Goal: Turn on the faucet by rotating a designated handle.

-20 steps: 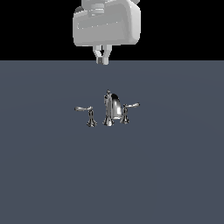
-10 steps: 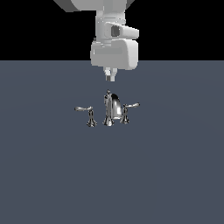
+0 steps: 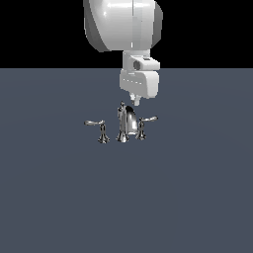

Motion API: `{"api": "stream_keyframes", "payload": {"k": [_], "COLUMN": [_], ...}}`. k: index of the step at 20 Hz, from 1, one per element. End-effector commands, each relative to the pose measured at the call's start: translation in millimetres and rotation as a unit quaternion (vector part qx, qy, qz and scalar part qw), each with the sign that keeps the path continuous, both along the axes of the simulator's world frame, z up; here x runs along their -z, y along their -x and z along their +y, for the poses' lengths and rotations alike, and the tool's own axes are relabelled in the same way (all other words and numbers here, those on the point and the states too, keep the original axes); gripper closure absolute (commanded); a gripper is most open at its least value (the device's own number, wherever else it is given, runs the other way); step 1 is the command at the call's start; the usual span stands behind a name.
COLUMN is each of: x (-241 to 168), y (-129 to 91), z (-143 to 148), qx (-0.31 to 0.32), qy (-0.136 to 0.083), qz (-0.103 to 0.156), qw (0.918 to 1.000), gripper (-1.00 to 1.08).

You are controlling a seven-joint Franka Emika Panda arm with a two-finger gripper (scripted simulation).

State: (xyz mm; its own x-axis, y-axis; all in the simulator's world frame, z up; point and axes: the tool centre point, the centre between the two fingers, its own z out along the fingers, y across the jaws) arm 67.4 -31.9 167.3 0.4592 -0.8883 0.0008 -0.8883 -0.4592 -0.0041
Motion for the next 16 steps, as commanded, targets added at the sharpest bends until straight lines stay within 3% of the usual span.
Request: {"api": "stream_keyframes", "payload": {"k": [1,8,16], "x": [16,50,70], "y": [-14,-42,-58], "z": [-12,-42,-63], "qx": [0.030,0.095,0.135], "qy": [0.001,0.001,0.001], "qz": [0.000,0.001,0.002], "qw": [0.9996,0.9954,0.9908], "gripper": [1.08,1.08,1.08]}}
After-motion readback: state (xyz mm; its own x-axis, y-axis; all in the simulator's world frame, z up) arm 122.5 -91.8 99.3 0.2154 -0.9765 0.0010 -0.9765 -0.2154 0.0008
